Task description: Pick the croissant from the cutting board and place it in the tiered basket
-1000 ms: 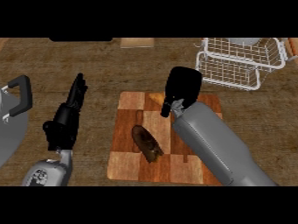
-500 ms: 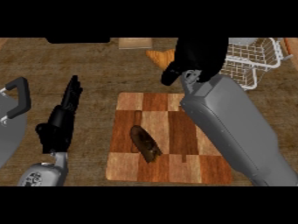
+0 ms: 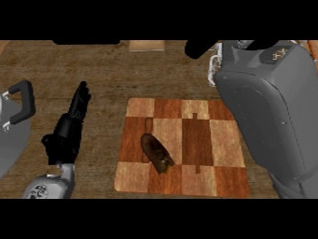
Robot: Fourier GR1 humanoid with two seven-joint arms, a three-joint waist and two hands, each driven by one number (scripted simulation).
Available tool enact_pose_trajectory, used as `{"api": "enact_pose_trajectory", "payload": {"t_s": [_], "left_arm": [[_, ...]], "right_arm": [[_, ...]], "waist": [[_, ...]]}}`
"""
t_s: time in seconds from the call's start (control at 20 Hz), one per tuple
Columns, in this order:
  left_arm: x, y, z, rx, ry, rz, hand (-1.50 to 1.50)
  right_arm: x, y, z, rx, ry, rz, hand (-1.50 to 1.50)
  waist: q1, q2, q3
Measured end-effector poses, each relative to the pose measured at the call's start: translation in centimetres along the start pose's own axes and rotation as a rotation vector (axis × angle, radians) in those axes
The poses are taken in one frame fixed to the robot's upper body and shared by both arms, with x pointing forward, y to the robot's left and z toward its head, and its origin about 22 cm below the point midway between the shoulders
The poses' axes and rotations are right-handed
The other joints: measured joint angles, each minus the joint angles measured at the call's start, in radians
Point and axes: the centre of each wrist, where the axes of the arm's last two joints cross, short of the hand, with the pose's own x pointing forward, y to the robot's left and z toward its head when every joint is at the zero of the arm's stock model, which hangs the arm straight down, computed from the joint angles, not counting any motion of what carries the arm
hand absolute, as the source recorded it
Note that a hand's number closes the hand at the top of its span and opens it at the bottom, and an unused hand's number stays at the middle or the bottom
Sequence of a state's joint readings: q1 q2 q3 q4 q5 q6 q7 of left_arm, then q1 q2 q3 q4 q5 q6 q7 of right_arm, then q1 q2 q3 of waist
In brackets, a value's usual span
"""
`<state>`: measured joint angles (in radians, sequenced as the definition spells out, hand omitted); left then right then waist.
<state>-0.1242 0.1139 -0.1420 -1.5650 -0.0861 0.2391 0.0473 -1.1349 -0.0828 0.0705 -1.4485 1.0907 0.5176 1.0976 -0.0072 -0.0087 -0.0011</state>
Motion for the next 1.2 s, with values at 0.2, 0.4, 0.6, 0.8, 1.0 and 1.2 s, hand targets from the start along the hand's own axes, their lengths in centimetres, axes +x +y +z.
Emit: {"api": "enact_pose_trajectory", "payload": {"t_s": [0.2,0.4,0.6,0.8,1.0,1.2], "left_arm": [[0.1,-0.3,-0.4,-0.004,-0.010,-0.003,0.00],[0.3,-0.6,-0.9,-0.008,-0.016,0.002,0.00],[-0.1,-0.4,-1.3,-0.006,-0.015,0.002,0.00],[0.1,-0.9,-1.2,-0.015,-0.019,0.006,0.00],[0.5,-1.0,-1.4,-0.014,-0.017,0.001,0.00],[-0.1,-0.9,-1.3,-0.017,-0.017,0.007,0.00]], "right_arm": [[-0.2,-1.1,-1.5,0.000,0.036,-0.018,1.50],[-1.0,-1.2,-3.4,-0.010,0.090,-0.001,1.50],[-2.5,-0.9,-5.8,-0.018,0.146,0.051,1.50],[-3.9,-0.3,-8.0,-0.024,0.194,0.100,1.50],[-6.3,0.9,-10.0,-0.030,0.225,0.139,1.50],[-7.9,1.7,-11.4,-0.016,0.275,0.102,-1.50]], "waist": [[0.007,0.005,0.000],[0.010,0.008,0.000],[0.013,0.010,0.000],[0.016,0.011,0.001],[0.016,0.011,0.001],[0.018,0.012,0.001]]}}
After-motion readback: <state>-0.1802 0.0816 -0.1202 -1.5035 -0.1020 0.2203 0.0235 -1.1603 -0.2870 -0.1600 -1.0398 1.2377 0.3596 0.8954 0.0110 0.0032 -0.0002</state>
